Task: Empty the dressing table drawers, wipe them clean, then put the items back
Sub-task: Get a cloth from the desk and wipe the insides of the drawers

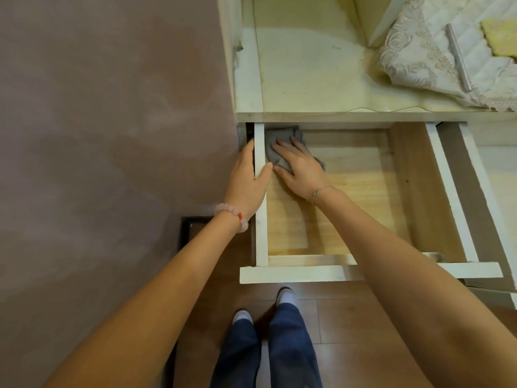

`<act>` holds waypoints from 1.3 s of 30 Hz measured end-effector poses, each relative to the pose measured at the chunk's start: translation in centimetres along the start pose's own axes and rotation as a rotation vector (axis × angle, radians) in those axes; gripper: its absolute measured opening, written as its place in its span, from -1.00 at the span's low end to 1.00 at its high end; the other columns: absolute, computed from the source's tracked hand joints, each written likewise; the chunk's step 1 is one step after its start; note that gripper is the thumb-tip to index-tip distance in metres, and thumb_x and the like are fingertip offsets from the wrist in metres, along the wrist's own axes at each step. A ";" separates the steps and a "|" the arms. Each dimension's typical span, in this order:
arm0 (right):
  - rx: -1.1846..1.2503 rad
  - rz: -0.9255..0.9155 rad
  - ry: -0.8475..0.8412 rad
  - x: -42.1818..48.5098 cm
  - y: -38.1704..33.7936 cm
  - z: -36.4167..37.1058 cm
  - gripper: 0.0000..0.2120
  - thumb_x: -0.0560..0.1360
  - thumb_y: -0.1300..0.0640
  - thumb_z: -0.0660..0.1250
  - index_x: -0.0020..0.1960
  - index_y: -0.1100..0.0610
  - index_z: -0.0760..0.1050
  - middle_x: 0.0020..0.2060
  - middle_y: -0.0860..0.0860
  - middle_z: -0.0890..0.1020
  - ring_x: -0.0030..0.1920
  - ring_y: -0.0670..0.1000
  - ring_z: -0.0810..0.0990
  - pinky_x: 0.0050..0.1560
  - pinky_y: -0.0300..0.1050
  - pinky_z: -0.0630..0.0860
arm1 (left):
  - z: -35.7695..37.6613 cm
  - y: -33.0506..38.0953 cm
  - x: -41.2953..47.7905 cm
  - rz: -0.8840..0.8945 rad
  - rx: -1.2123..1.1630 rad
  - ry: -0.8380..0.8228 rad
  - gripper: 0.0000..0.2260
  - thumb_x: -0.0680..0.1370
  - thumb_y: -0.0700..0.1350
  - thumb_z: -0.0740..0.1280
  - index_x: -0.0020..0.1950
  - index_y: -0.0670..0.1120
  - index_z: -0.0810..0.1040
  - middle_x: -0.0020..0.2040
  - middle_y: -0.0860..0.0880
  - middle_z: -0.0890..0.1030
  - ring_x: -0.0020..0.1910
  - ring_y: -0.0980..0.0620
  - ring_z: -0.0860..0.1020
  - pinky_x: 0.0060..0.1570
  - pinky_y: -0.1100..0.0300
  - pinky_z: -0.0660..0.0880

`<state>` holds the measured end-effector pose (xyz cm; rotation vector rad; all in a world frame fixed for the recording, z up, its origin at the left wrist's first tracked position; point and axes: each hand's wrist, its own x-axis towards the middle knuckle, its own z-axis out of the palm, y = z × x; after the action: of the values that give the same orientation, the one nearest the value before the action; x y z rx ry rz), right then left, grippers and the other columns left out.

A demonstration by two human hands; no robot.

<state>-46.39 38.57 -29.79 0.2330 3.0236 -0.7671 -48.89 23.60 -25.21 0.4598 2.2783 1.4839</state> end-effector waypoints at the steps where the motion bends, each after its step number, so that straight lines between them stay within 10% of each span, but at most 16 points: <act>1: -0.001 -0.015 -0.001 0.1 0.0 0.1 -0.53 0.58 0.07 0.19 0.46 0.07 0.21 0.46 0.03 0.26 0.50 0.10 0.07 0.45 -0.02 0.05 | 0.1 -0.1 0.0 0.011 -0.001 0.003 -0.54 0.60 -0.13 0.19 0.49 -0.05 0.18 0.38 -0.02 0.38 0.30 0.10 0.38 0.30 0.19 0.35; 14: -0.068 0.077 0.136 -1.2 2.1 -0.5 -0.62 0.54 0.23 0.17 0.34 0.07 0.42 0.37 0.04 0.41 0.43 0.15 0.25 0.38 0.04 0.25 | -0.2 -0.8 -0.5 0.009 0.016 -0.054 -0.51 0.59 -0.13 0.20 0.50 -0.03 0.15 0.42 0.01 0.32 0.38 0.06 0.30 0.37 0.03 0.29; 21: -0.044 0.437 0.172 -6.2 9.3 -5.7 -0.60 0.59 0.18 0.12 0.42 0.08 0.30 0.46 0.05 0.26 0.49 0.12 0.09 0.43 0.10 0.19 | -0.2 -0.3 -0.7 -0.021 -0.024 -0.068 -0.50 0.60 -0.15 0.18 0.52 -0.01 0.10 0.46 0.05 0.26 0.40 0.10 0.25 0.33 0.21 0.23; 39: 0.144 0.515 0.082 -10.8 7.8 -5.7 -0.55 0.60 0.16 0.12 0.47 0.01 0.21 0.50 -0.01 0.16 0.51 0.05 -0.02 0.46 -0.01 0.01 | -0.2 -0.1 -1.3 -0.101 -0.127 -0.065 -0.47 0.60 -0.03 0.20 0.53 0.03 0.07 0.50 0.08 0.20 0.47 0.09 0.17 0.43 0.07 0.18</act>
<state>-34.42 46.54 -27.97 1.0144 2.7700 -0.9287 -47.85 22.77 -25.09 0.3458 2.1103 1.5298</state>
